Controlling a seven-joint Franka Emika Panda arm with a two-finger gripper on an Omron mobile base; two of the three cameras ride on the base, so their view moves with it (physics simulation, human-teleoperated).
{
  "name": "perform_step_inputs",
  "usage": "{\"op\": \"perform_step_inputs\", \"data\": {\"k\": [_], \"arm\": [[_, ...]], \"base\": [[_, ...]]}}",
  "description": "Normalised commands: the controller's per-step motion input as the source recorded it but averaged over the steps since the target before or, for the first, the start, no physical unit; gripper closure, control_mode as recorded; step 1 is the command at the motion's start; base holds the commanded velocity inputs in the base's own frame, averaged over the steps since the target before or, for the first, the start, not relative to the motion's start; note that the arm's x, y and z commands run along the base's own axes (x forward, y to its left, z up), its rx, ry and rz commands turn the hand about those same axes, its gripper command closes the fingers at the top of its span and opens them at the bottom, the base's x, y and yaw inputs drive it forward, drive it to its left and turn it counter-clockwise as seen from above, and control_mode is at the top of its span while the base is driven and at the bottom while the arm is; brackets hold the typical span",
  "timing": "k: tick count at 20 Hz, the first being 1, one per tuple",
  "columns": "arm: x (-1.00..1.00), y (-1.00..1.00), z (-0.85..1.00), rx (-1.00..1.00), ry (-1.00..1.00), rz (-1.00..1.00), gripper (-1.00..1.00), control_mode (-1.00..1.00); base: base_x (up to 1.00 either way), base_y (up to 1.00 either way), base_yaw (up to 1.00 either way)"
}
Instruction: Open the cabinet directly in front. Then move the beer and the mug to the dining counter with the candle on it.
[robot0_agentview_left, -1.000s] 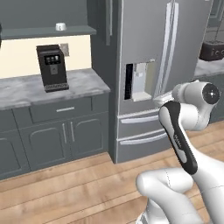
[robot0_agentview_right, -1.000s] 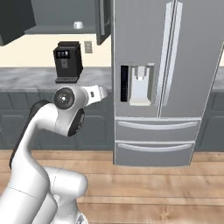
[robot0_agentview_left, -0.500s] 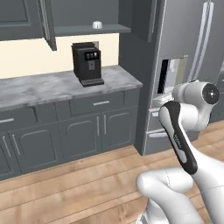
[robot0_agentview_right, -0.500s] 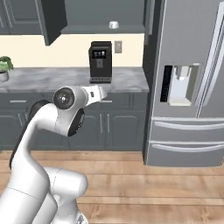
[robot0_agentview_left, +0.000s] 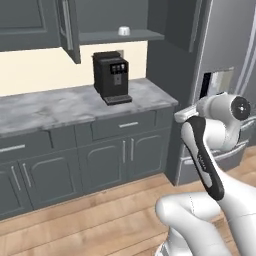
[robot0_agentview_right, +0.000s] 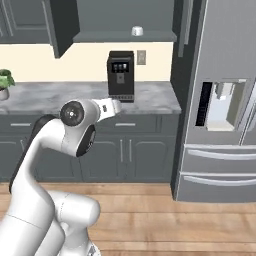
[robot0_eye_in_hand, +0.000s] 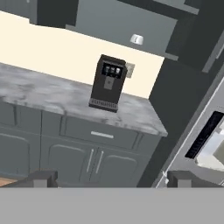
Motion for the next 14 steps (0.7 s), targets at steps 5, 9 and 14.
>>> {"op": "perform_step_inputs", "data": {"k": [5, 9, 14], "arm": [[0.00, 0.00, 0.00, 0.00, 0.00, 0.00, -1.00, 1.00], [0.00, 0.00, 0.00, 0.00, 0.00, 0.00, -1.00, 1.00], [0.00, 0.00, 0.00, 0.00, 0.00, 0.00, -1.00, 1.00]], "base": [[1.00, 0.00, 0.07], [1.00, 0.00, 0.07], [1.00, -0.43, 0.13]]}}
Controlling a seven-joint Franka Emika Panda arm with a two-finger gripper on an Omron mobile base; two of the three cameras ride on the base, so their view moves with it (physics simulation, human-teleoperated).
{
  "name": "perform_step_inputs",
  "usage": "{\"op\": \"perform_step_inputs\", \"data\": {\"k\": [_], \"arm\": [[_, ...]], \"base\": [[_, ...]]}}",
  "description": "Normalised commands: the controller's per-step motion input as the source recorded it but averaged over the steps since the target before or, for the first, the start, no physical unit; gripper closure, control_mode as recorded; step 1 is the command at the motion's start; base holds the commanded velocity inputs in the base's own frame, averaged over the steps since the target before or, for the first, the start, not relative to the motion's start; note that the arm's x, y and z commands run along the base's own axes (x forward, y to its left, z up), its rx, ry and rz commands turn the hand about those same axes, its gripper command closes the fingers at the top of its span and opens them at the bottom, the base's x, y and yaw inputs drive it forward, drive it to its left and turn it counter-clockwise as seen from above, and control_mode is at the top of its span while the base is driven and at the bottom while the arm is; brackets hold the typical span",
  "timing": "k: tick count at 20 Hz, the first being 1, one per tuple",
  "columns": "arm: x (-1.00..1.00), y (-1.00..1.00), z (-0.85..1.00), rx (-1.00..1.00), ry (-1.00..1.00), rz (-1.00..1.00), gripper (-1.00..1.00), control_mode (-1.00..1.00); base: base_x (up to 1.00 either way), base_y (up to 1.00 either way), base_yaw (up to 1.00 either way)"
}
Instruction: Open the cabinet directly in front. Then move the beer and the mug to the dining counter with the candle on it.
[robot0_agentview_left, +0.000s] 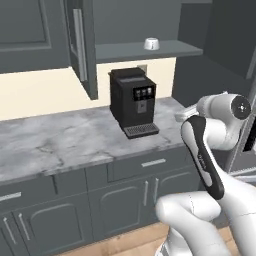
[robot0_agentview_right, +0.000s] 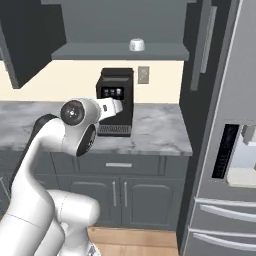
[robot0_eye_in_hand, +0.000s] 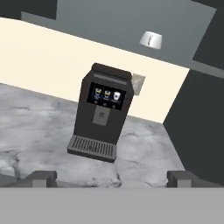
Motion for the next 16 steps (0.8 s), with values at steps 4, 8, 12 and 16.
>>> {"op": "perform_step_inputs", "data": {"k": [4, 8, 12, 16], "arm": [[0.00, 0.00, 0.00, 0.00, 0.00, 0.00, -1.00, 1.00], [0.00, 0.00, 0.00, 0.00, 0.00, 0.00, -1.00, 1.00], [0.00, 0.00, 0.00, 0.00, 0.00, 0.00, -1.00, 1.00], [0.00, 0.00, 0.00, 0.00, 0.00, 0.00, -1.00, 1.00]], "base": [[0.91, -0.88, 0.07], [0.10, -0.23, 0.02], [-0.01, 0.38, 0.00], [0.07, 0.75, -0.01]]}}
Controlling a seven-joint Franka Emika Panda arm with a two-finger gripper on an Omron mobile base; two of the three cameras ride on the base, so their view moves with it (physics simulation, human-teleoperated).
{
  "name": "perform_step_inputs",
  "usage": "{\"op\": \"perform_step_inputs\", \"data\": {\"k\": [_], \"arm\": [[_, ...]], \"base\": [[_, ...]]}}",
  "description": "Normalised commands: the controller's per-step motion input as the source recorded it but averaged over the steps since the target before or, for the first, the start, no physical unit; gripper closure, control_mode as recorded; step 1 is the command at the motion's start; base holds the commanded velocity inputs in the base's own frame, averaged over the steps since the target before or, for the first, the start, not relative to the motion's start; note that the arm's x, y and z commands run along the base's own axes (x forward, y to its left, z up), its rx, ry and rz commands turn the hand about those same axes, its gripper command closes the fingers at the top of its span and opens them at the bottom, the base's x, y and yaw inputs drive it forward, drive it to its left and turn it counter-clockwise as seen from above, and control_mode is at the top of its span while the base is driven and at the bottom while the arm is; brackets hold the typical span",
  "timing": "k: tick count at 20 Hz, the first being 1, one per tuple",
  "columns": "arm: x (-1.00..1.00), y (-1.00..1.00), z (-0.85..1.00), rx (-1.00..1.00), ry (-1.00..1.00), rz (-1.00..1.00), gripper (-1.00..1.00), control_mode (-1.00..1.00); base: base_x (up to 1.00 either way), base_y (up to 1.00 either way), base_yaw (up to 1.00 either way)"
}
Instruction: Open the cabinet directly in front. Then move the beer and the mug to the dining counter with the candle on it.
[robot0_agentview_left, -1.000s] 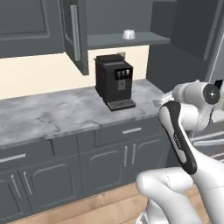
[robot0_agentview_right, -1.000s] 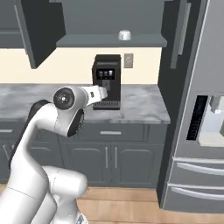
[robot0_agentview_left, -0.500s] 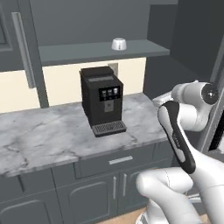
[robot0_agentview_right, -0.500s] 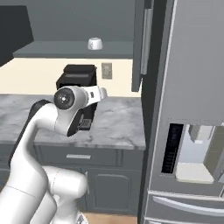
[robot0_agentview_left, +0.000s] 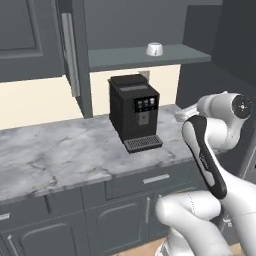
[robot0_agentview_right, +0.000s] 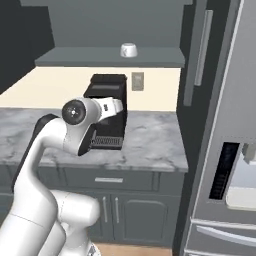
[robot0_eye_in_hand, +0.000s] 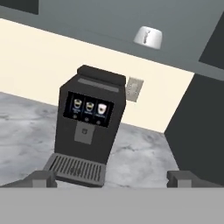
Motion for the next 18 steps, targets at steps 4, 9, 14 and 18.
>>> {"op": "perform_step_inputs", "data": {"k": [4, 9, 14, 18], "arm": [[0.00, 0.00, 0.00, 0.00, 0.00, 0.00, -1.00, 1.00], [0.00, 0.00, 0.00, 0.00, 0.00, 0.00, -1.00, 1.00], [0.00, 0.00, 0.00, 0.00, 0.00, 0.00, -1.00, 1.00], [0.00, 0.00, 0.00, 0.00, 0.00, 0.00, -1.00, 1.00]], "base": [[0.69, 0.15, 0.00], [0.64, -0.03, 0.00], [0.03, -0.34, 0.00], [0.02, -0.30, 0.00]]}}
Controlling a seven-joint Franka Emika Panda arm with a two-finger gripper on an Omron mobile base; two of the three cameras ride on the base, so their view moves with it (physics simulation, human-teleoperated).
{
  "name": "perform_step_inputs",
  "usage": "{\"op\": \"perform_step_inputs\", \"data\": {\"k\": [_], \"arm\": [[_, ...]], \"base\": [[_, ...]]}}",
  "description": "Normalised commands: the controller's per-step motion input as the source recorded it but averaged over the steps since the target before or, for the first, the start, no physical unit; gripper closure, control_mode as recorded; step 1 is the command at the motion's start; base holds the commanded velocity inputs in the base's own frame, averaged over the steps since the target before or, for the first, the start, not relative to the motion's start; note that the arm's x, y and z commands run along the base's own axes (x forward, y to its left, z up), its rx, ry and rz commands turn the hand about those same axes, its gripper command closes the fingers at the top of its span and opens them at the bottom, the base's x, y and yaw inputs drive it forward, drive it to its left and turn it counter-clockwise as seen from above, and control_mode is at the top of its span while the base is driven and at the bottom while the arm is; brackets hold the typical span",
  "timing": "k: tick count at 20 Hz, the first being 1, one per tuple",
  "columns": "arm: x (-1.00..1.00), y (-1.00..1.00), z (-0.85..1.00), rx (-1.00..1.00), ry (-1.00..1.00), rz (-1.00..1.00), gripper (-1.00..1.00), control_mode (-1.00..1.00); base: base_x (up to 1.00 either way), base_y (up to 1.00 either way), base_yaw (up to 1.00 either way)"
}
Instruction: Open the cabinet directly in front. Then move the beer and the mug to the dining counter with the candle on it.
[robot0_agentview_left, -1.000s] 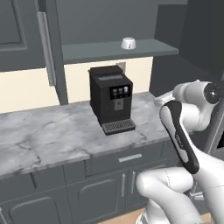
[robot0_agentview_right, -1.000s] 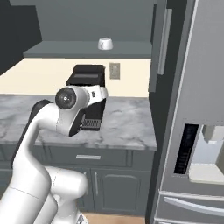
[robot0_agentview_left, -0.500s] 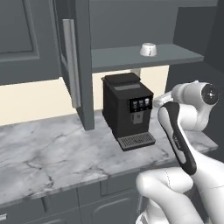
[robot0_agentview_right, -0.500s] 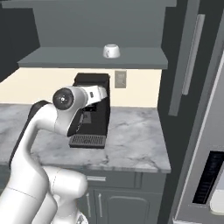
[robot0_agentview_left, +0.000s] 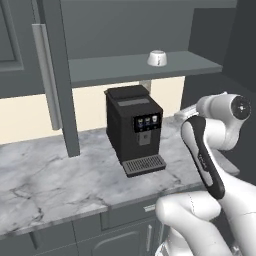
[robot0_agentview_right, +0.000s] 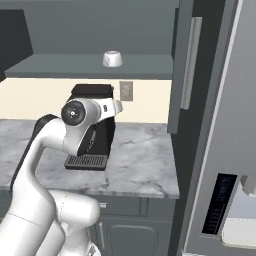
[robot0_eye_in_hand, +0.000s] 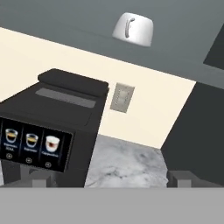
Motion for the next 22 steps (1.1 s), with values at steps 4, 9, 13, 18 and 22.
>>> {"op": "perform_step_inputs", "data": {"k": [4, 9, 13, 18, 22], "arm": [[0.01, 0.00, 0.25, 0.00, 0.06, -0.14, -1.00, -1.00], [0.02, 0.00, 0.61, -0.04, 0.13, -0.41, -1.00, -1.00], [0.06, -0.02, 0.59, 0.00, 0.14, -0.40, -1.00, -1.00], [0.05, -0.11, 0.73, 0.04, 0.01, -0.22, -1.00, -1.00], [0.09, -0.11, 0.94, 0.12, 0.01, -0.05, -1.00, -1.00]], "base": [[0.00, 0.00, 0.00], [0.00, 0.00, 0.00], [0.00, 0.00, 0.00], [0.00, 0.00, 0.00], [0.00, 0.00, 0.00]]}}
